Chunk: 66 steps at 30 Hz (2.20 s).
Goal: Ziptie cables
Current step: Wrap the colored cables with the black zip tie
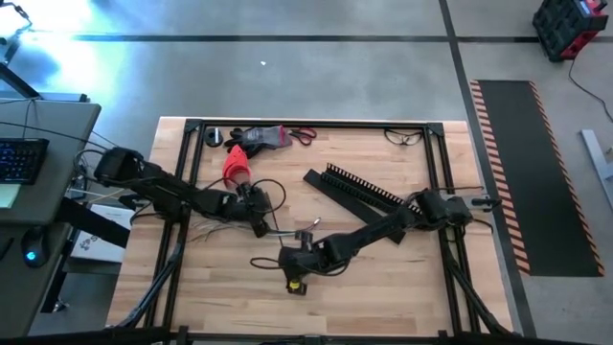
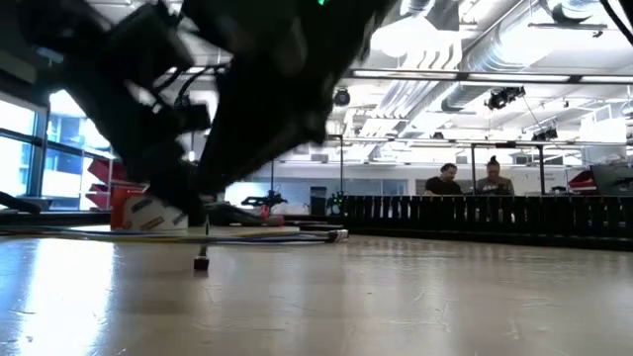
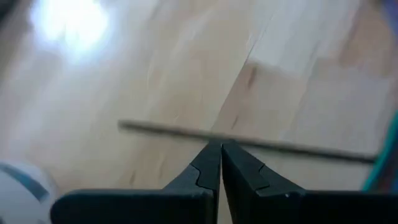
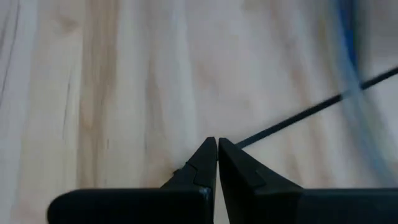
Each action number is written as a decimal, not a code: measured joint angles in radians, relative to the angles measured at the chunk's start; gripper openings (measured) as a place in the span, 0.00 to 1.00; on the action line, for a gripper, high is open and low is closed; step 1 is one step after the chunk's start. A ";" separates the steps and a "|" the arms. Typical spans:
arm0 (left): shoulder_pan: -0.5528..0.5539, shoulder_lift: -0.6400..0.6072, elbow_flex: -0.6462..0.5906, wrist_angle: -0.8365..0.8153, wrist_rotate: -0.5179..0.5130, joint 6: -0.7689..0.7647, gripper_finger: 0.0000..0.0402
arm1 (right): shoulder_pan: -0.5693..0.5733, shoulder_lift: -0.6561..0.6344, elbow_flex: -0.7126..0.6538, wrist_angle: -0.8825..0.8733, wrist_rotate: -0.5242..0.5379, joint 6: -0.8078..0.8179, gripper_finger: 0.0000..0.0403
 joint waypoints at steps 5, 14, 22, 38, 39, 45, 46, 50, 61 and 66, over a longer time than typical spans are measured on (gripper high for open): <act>-0.045 -0.072 0.148 -0.292 -0.078 0.004 0.00 | 0.007 -0.103 -0.057 -0.079 0.334 -0.080 0.01; -0.229 -0.176 0.170 -0.423 -0.003 -0.111 0.00 | -0.129 -0.224 -0.517 0.424 -0.048 -0.337 0.32; -0.317 -0.168 0.050 -0.412 -0.103 -0.258 0.02 | -0.224 -0.173 -0.633 0.696 -0.155 -0.477 0.48; -0.337 -0.162 -0.026 -0.241 0.002 -0.260 0.23 | -0.287 -0.154 -0.604 0.491 -0.303 -0.293 0.03; -0.341 -0.162 -0.026 -0.233 -0.002 -0.249 0.24 | -0.275 -0.155 -0.604 0.477 -0.284 -0.273 0.02; -0.356 -0.161 -0.026 -0.227 -0.095 -0.196 0.24 | -0.208 -0.162 -0.603 0.411 -0.216 -0.154 0.01; -0.356 -0.161 -0.026 -0.218 -0.100 -0.182 0.24 | -0.195 -0.163 -0.603 0.405 -0.209 -0.137 0.01; -0.347 -0.154 -0.026 -0.165 -0.103 -0.144 0.26 | -0.128 -0.178 -0.603 0.362 -0.196 -0.090 0.00; -0.333 0.012 -0.026 0.161 -0.051 -0.051 0.27 | 0.095 -0.304 -0.614 0.114 -0.173 0.055 0.00; -0.331 0.114 -0.026 0.380 -0.044 0.022 0.27 | 0.181 -0.316 -0.612 0.017 -0.100 0.105 0.00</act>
